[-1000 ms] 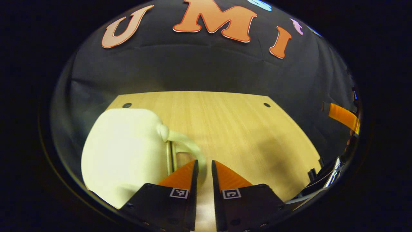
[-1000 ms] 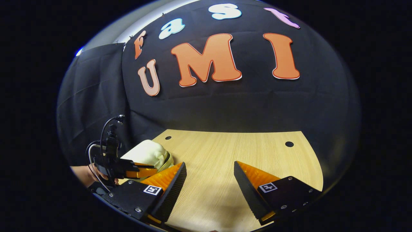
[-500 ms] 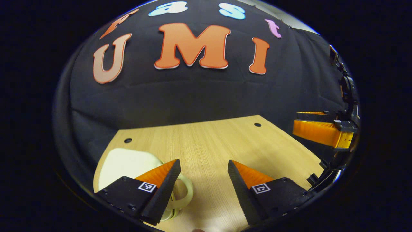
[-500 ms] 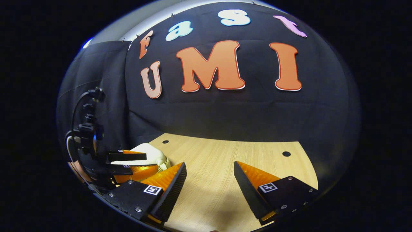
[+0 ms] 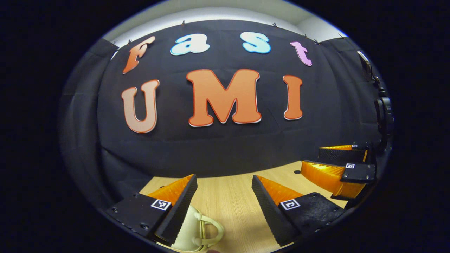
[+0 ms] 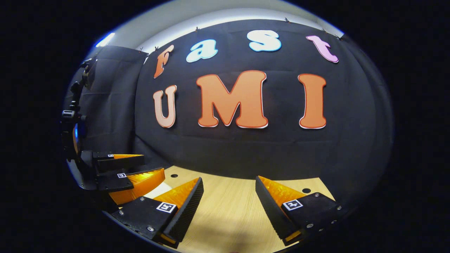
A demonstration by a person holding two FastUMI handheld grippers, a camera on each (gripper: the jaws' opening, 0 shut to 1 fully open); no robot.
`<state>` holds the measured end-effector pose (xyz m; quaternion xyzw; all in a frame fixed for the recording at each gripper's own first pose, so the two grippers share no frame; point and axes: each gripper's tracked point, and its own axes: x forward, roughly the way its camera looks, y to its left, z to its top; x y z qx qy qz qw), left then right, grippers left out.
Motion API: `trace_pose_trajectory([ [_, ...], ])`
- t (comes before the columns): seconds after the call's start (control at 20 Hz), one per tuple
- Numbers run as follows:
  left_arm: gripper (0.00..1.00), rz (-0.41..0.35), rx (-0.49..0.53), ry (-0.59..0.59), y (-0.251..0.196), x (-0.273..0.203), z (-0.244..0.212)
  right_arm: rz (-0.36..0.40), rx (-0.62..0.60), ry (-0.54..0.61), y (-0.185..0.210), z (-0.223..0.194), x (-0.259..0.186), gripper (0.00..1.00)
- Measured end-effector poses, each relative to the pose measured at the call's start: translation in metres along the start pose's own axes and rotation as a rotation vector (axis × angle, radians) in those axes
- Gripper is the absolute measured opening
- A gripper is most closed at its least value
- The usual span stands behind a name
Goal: First open the suitcase, pack the skin care products into it, and then close the suitcase.
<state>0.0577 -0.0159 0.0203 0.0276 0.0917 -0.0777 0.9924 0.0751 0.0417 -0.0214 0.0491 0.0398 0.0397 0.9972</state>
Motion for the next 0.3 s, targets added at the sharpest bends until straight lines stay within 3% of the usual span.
trace_pose_trajectory([
  [0.3, 0.97, 0.049, -0.046, -0.096, 0.005, -0.004, 0.021, -0.028, -0.047, -0.090, 0.005, 0.015, -0.001, 0.94],
])
